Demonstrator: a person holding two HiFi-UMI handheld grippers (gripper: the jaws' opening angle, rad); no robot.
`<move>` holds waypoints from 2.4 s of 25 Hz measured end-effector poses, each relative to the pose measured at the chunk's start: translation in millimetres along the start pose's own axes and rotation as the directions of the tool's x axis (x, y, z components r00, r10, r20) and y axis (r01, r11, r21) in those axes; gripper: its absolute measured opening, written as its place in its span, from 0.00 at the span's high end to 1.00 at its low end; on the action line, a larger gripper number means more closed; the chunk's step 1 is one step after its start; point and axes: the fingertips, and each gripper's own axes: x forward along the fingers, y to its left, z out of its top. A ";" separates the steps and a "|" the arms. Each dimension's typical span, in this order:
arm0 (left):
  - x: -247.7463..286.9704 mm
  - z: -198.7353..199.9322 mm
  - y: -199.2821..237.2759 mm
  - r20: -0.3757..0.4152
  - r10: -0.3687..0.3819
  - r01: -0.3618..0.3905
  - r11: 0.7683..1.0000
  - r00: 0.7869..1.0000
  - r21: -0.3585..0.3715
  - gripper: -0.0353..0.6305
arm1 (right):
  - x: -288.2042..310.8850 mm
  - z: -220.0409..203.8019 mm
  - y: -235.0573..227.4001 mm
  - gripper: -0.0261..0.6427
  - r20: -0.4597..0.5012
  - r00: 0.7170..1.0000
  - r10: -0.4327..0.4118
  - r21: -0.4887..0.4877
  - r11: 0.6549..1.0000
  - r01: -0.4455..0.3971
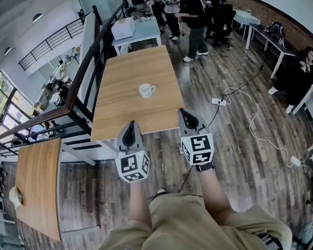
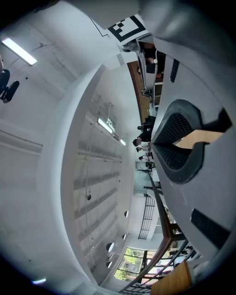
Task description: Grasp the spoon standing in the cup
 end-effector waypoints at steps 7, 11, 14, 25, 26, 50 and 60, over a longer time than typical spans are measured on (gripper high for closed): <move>14.5 -11.0 7.3 -0.017 0.002 -0.002 1.000 1.000 -0.018 0.94 | 18.0 -6.6 -1.7 0.94 -0.002 1.000 0.008 0.028 1.000 -0.008; 35.4 -18.2 18.6 -0.010 -0.008 0.008 0.999 1.000 -0.040 0.94 | 42.6 -12.7 -2.7 0.94 0.021 0.999 0.024 0.091 0.996 -0.025; 58.1 -24.9 32.6 -0.008 -0.018 0.017 0.998 1.000 -0.056 0.94 | 68.8 -17.0 -0.3 0.94 0.015 1.000 0.023 0.083 0.996 -0.024; 192.7 -48.7 123.9 -0.003 -0.060 0.060 0.996 0.998 -0.072 0.94 | 221.8 -25.8 9.8 0.94 -0.006 1.000 0.002 0.070 0.998 -0.001; 205.2 -50.9 134.7 -0.004 -0.061 0.060 0.995 0.998 -0.074 0.94 | 237.0 -25.6 10.7 0.94 -0.005 1.000 -0.002 0.070 0.998 0.002; 417.2 -170.6 193.4 -0.109 -0.238 0.224 0.966 0.965 -0.133 0.94 | 470.8 -168.6 -29.9 0.94 -0.258 0.965 -0.038 0.144 0.987 0.078; 467.4 -227.9 196.8 -0.184 -0.231 0.201 0.965 0.955 -0.169 0.94 | 520.4 -266.1 -44.0 0.94 -0.440 0.898 0.025 0.192 0.979 0.067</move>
